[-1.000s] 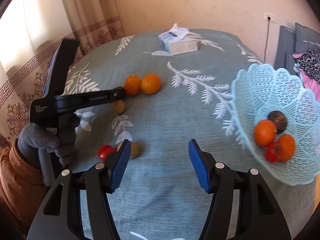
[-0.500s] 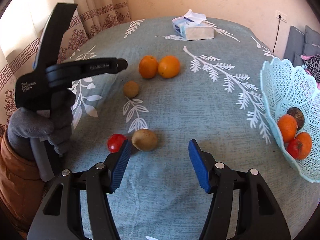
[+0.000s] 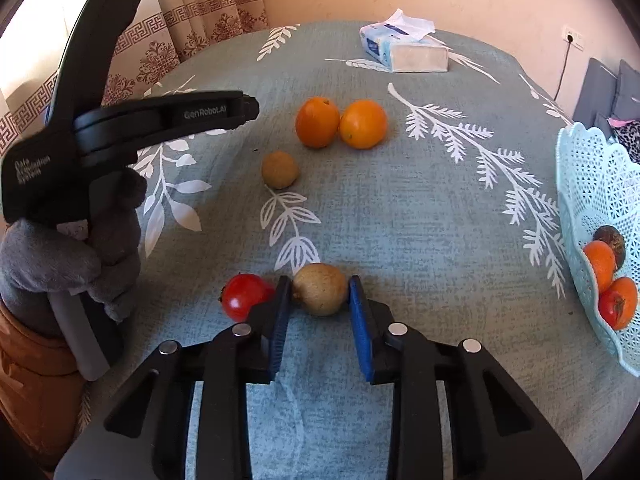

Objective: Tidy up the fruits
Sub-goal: 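Grasp the dark brown fruit with the left tool while the right tool grasps a kiwi, then carry the dark fruit with the left tool while the right tool carries the kiwi to the basket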

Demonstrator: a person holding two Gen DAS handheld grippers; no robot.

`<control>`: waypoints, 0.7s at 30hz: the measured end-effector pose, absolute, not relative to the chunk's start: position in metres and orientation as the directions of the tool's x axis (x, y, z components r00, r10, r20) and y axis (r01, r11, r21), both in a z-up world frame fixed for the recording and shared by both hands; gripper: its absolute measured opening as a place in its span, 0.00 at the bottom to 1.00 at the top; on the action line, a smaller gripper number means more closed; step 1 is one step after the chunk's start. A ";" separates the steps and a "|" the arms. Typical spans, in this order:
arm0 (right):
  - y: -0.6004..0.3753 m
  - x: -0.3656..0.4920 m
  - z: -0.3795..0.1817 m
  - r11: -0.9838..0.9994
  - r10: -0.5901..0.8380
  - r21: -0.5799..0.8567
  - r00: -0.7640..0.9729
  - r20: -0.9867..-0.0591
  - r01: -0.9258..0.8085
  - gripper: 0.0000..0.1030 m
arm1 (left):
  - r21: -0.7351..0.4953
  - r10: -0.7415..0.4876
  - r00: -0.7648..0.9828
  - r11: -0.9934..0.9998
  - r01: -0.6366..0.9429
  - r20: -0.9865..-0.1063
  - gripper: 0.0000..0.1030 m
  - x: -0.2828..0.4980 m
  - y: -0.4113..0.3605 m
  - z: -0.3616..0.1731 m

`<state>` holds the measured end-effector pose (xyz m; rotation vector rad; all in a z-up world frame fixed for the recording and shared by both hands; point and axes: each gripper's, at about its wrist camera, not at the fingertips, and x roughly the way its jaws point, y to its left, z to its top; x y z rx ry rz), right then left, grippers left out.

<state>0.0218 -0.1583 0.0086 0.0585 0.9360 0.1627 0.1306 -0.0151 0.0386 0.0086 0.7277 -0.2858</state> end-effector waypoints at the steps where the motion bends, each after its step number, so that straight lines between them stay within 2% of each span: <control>1: -0.160 0.020 0.012 0.987 0.162 0.126 0.589 -0.792 -0.102 0.29 | -0.082 -0.248 0.716 0.963 0.258 -0.653 0.38 0.130 -0.016 0.039; 10: -0.186 0.001 0.036 0.992 0.093 0.125 0.652 -0.752 0.002 0.29 | -0.052 -0.210 0.766 0.973 0.226 -0.607 0.38 0.123 -0.013 0.045; 21: -0.219 -0.015 0.064 0.987 -0.008 0.109 0.715 -0.699 0.119 0.29 | -0.038 -0.224 0.789 0.968 0.246 -0.572 0.38 0.112 -0.018 0.051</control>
